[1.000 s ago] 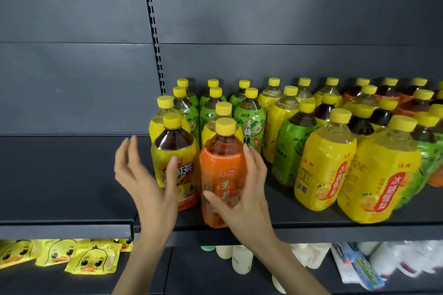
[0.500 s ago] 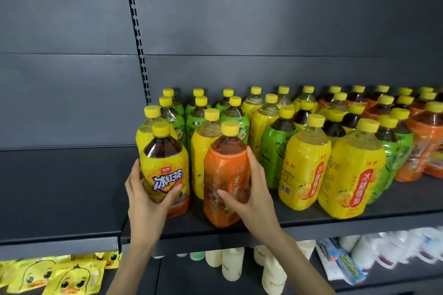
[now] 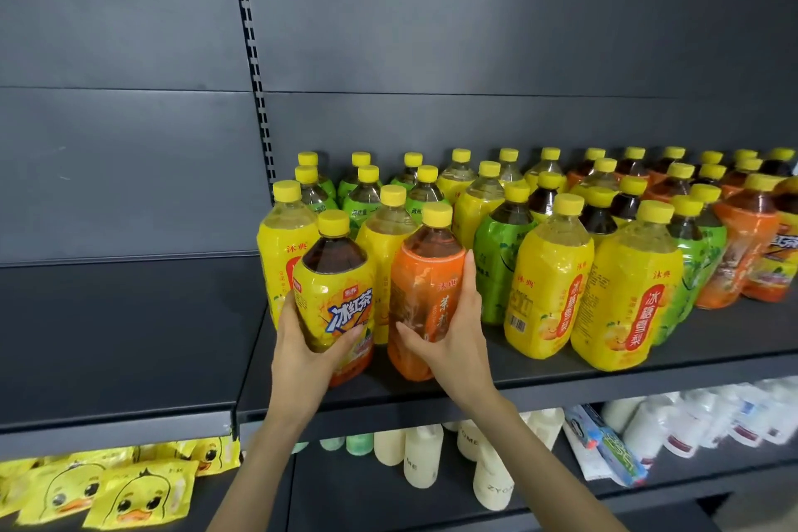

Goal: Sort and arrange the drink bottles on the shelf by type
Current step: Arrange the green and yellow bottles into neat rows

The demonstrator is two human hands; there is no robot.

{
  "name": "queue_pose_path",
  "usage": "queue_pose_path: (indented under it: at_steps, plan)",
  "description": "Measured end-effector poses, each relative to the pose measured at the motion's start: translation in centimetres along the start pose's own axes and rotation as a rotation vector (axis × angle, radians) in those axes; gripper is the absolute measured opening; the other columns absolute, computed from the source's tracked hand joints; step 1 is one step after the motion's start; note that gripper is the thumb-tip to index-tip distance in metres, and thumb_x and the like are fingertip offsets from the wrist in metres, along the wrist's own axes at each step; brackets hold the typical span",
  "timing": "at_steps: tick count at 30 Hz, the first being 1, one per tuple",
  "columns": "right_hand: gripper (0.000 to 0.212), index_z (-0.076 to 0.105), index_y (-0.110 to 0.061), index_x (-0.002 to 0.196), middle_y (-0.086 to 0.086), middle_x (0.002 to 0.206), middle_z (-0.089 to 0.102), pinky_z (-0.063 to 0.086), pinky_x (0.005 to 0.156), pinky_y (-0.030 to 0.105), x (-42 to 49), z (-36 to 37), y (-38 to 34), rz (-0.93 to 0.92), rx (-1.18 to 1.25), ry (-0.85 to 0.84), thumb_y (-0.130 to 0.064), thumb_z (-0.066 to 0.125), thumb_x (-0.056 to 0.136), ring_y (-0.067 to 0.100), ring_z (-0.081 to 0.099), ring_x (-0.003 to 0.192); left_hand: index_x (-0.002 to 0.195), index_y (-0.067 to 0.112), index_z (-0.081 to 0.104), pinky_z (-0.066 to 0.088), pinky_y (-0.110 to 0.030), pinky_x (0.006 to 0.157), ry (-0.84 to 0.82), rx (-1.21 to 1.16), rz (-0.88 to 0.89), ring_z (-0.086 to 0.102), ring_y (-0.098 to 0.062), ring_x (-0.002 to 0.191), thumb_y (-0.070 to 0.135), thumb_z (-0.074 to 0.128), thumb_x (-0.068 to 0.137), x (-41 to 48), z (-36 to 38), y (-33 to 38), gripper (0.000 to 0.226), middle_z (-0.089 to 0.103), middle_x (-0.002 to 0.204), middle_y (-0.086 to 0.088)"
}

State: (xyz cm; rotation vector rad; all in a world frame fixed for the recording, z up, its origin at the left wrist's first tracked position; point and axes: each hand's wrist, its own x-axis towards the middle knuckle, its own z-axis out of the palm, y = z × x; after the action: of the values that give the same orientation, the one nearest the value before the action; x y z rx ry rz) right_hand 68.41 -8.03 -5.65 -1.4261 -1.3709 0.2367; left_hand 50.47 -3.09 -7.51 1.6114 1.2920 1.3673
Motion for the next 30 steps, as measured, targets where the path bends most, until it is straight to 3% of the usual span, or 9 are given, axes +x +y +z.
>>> queue_pose_path:
  at_steps: [5,9,14,20,22,25,30]
  plan:
    - [0.114,-0.014,-0.062,0.134,-0.020,0.129,0.023,0.041,0.096,0.028,-0.4,-0.5,-0.1,0.008,0.010,0.011,-0.044,0.079,0.071,-0.003,0.035,0.117,0.137,0.038,0.033,0.050,-0.043,0.095,0.013,-0.039,0.004,0.055,-0.011,0.113,0.054,0.080,0.055,0.0,-0.4,0.0,0.096,0.056,0.126,0.011]
    - [0.114,-0.009,-0.060,0.138,-0.038,0.129,0.022,0.041,0.098,0.027,-1.0,-1.3,-0.3,0.026,0.043,0.026,-0.048,0.080,0.068,-0.020,0.035,0.114,0.141,0.033,0.031,0.047,-0.043,0.097,0.025,-0.010,0.023,0.053,-0.016,0.118,0.056,0.079,0.054,0.0,-0.2,0.0,0.102,0.054,0.131,0.006]
    - [0.115,-0.002,-0.056,0.143,-0.033,0.135,0.027,0.044,0.103,0.041,-2.5,-2.7,-0.7,0.040,0.106,0.059,-0.057,0.078,0.060,0.001,0.038,0.129,0.141,0.032,0.029,0.045,-0.049,0.098,0.020,0.012,0.021,0.050,-0.020,0.122,0.064,0.077,0.051,0.0,-0.2,-0.2,0.106,0.051,0.135,0.003]
    - [0.118,0.002,-0.057,0.142,-0.025,0.146,0.029,0.042,0.105,0.045,-4.8,-5.7,-0.4,0.022,0.164,0.073,-0.055,0.082,0.057,0.006,0.039,0.132,0.144,0.029,0.029,0.042,-0.043,0.102,-0.015,-0.015,0.054,0.046,-0.019,0.126,0.052,0.082,0.057,-1.2,0.2,0.2,0.104,0.047,0.139,0.003]
    - [0.116,0.004,-0.060,0.141,-0.030,0.142,0.034,0.045,0.103,0.038,-5.6,-6.7,-0.1,0.036,0.206,0.068,-0.051,0.084,0.056,0.003,0.044,0.129,0.144,0.030,0.029,0.042,-0.043,0.102,-0.026,-0.028,0.072,0.045,-0.018,0.126,0.055,0.080,0.057,-1.6,0.7,0.5,0.104,0.046,0.140,0.005]
    - [0.114,0.006,-0.064,0.137,-0.037,0.137,0.036,0.046,0.093,0.015,-6.6,-8.3,0.4,0.056,0.204,0.063,-0.048,0.083,0.055,-0.004,0.046,0.124,0.143,0.028,0.030,0.043,-0.041,0.100,-0.028,-0.037,0.076,0.047,-0.018,0.124,0.050,0.081,0.060,-2.1,1.8,0.9,0.100,0.048,0.137,0.004]
    - [0.116,0.008,-0.059,0.140,-0.042,0.133,0.036,0.043,0.086,0.006,-7.6,-11.0,1.2,0.076,0.200,0.064,-0.049,0.084,0.054,-0.010,0.045,0.122,0.140,0.028,0.034,0.046,-0.040,0.097,-0.067,-0.051,0.049,0.051,-0.017,0.118,0.042,0.085,0.061,-2.8,4.0,1.6,0.096,0.052,0.133,0.004]
